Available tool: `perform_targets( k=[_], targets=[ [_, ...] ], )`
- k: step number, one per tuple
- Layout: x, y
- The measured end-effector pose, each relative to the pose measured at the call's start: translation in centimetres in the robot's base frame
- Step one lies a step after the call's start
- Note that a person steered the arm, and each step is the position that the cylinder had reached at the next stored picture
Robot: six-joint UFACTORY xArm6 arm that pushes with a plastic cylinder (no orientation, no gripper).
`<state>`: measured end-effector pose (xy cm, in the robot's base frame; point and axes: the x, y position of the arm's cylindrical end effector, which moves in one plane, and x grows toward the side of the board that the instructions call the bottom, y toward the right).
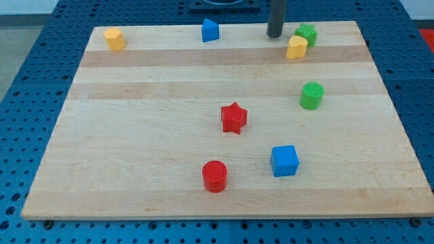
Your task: Place the heart diagonally top left to the red circle
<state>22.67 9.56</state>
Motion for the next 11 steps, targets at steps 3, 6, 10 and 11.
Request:
perform_targets(
  k=[3,6,10,11],
  targets=[
    [10.6,-4.9],
    [12.8,12.2],
    [6.7,13.6],
    [6.7,13.0]
  ],
)
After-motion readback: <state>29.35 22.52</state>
